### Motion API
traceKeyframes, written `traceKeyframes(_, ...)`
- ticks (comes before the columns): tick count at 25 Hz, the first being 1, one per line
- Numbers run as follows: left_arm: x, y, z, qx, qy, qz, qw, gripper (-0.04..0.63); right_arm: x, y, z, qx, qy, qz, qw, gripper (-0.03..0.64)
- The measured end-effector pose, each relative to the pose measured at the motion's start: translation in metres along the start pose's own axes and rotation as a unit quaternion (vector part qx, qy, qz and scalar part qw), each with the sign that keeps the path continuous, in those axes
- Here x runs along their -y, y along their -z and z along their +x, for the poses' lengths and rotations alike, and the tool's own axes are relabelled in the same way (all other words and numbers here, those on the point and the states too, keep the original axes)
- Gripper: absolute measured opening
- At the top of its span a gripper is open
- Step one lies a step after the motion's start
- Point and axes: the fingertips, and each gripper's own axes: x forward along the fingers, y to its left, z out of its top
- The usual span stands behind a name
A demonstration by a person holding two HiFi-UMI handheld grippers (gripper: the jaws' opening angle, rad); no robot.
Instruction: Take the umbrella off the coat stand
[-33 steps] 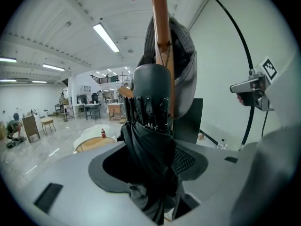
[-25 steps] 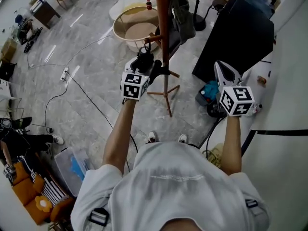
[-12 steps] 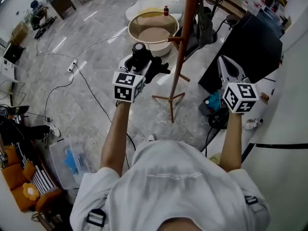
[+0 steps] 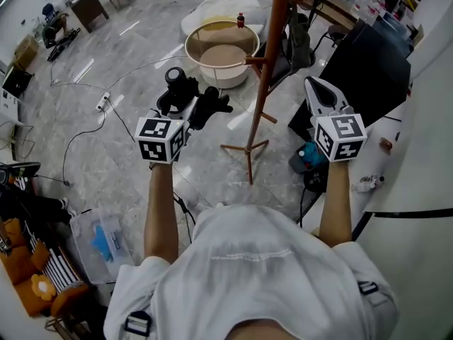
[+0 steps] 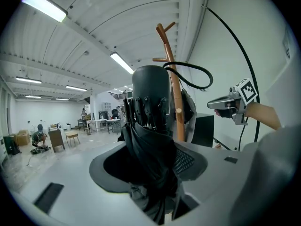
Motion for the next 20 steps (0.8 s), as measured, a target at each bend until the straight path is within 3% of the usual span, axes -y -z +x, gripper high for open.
traceKeyframes(20, 0.006, -0.009, -0.004, -0.005, 0.017, 0.018, 0.9997, 0.249, -0.006, 0.005, -0.001, -0.017, 0.009, -0.018, 1.0, 0.021)
